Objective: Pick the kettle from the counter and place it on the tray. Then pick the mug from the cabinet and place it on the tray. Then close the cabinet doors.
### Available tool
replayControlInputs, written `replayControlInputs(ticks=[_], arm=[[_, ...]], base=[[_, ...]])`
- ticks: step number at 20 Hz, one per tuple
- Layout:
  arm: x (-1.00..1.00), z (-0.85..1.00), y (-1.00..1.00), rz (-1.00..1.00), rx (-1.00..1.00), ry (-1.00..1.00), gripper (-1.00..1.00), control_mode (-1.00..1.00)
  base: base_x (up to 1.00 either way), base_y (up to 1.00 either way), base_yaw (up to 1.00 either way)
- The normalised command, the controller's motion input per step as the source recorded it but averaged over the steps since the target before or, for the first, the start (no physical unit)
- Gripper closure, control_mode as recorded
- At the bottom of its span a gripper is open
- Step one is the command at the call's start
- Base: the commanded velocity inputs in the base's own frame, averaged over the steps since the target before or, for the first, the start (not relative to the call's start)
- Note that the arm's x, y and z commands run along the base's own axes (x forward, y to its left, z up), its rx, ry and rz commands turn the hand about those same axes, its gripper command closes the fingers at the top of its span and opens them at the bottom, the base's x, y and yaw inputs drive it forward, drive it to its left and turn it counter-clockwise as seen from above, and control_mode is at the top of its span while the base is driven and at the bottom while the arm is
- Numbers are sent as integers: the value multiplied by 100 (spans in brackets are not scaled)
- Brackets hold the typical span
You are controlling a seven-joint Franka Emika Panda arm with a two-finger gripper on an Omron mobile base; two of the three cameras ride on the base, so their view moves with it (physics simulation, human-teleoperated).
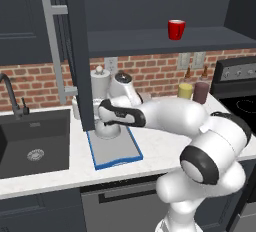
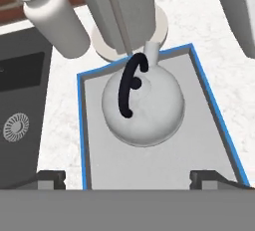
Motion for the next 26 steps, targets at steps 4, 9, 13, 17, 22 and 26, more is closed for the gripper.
replayControlInputs(ticks=[4, 9, 13, 17, 22, 26], arm=[[-67, 39, -36, 0, -1, 0, -100, -100], [-54, 23, -51, 0, -4, 0, -100, -100], [-47, 14, -74, 0, -2, 0, -100, -100], [-31, 31, -76, 0, -2, 0, -100, -100], [-28, 41, -72, 0, -3, -1, -100, -100], [-37, 45, -68, 0, -5, -7, -100, -100]], base=[[0, 0, 0], [0, 0, 0], [0, 0, 0], [0, 0, 0], [0, 0, 0], [0, 0, 0]])
